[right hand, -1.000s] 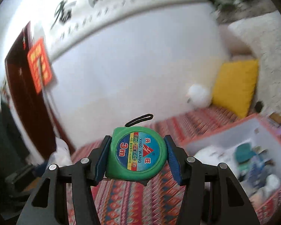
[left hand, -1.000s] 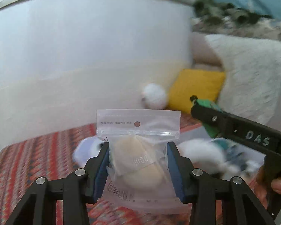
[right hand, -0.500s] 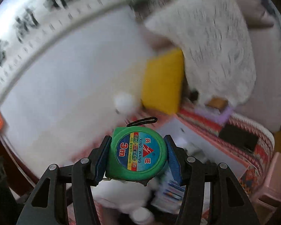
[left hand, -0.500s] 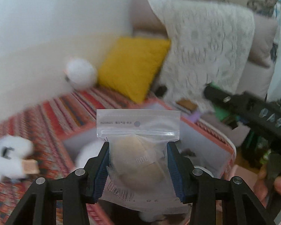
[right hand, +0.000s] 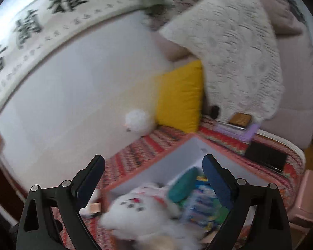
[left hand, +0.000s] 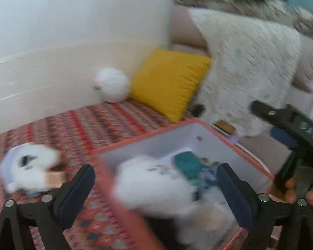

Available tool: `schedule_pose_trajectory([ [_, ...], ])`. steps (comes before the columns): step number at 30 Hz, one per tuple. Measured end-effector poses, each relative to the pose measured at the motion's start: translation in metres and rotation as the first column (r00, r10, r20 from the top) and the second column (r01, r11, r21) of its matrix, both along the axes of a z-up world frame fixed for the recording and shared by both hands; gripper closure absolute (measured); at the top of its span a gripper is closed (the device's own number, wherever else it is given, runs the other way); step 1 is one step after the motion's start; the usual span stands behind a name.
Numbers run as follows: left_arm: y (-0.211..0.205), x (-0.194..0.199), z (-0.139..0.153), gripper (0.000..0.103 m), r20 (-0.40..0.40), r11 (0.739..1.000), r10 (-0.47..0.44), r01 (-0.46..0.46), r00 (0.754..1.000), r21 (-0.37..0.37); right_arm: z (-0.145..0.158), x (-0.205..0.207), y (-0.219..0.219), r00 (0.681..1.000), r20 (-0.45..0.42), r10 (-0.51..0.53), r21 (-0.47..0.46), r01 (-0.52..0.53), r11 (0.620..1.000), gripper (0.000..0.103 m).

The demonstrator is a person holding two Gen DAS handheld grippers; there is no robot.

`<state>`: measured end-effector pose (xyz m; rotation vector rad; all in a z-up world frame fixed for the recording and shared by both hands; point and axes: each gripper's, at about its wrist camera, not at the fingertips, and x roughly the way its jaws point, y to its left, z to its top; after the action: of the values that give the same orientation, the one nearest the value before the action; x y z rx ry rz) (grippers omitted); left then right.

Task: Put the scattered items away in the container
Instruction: 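Carry the tape measure and sponge bag to the pink box and release both, then grasp the small dark bottle with the right tool while the left tool grasps the white plush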

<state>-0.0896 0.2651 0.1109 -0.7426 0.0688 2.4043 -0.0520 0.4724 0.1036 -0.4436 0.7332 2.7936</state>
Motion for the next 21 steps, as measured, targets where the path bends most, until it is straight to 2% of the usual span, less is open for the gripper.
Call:
schedule_pose_trajectory([
  [2, -0.045, -0.004, -0.009, 0.004, 0.007, 0.998, 0.068, -0.068, 0.998, -0.004, 0.006, -0.01, -0.034, 0.996, -0.015, 0.083, 0.047, -0.082, 0.996, 0.004],
  [5, -0.109, -0.013, -0.035, 0.003, 0.025, 0.982, 0.188, -0.187, 0.982, -0.04, 0.002, -0.031, -0.099, 0.968, 0.006, 0.249, 0.097, -0.249, 0.964, 0.003],
  [8, -0.181, -0.03, -0.076, 0.003, 0.074, 0.94, 0.334, -0.325, 0.94, -0.106, -0.032, -0.069, -0.169, 0.907, 0.112, 0.407, 0.082, -0.416, 0.905, 0.003],
  [10, -0.214, -0.043, -0.103, 0.003, 0.094, 0.909, 0.402, -0.385, 0.911, -0.16, -0.067, -0.097, -0.209, 0.855, 0.213, 0.473, 0.058, -0.494, 0.868, 0.003],
  [12, -0.239, -0.058, -0.126, 0.003, 0.127, 0.887, 0.444, -0.415, 0.887, -0.202, -0.106, -0.122, -0.242, 0.81, 0.326, 0.488, 0.047, -0.529, 0.847, 0.003],
  [13, -0.249, -0.066, -0.137, 0.003, 0.151, 0.883, 0.453, -0.418, 0.879, -0.213, -0.13, -0.137, -0.259, 0.784, 0.393, 0.48, 0.048, -0.539, 0.841, 0.004],
  [15, -0.266, -0.083, -0.156, 0.003, 0.196, 0.877, 0.467, -0.423, 0.862, -0.227, -0.167, -0.162, -0.279, 0.753, 0.48, 0.449, 0.046, -0.533, 0.845, 0.004],
  [18, -0.278, -0.107, -0.17, 0.003, 0.264, 0.891, 0.451, -0.414, 0.852, -0.185, -0.201, -0.193, -0.289, 0.746, 0.522, 0.414, 0.042, -0.507, 0.861, 0.005],
  [21, -0.28, -0.132, -0.176, 0.003, 0.316, 0.907, 0.421, -0.4, 0.85, -0.132, -0.221, -0.221, -0.299, 0.749, 0.531, 0.396, 0.054, -0.497, 0.866, 0.005],
])
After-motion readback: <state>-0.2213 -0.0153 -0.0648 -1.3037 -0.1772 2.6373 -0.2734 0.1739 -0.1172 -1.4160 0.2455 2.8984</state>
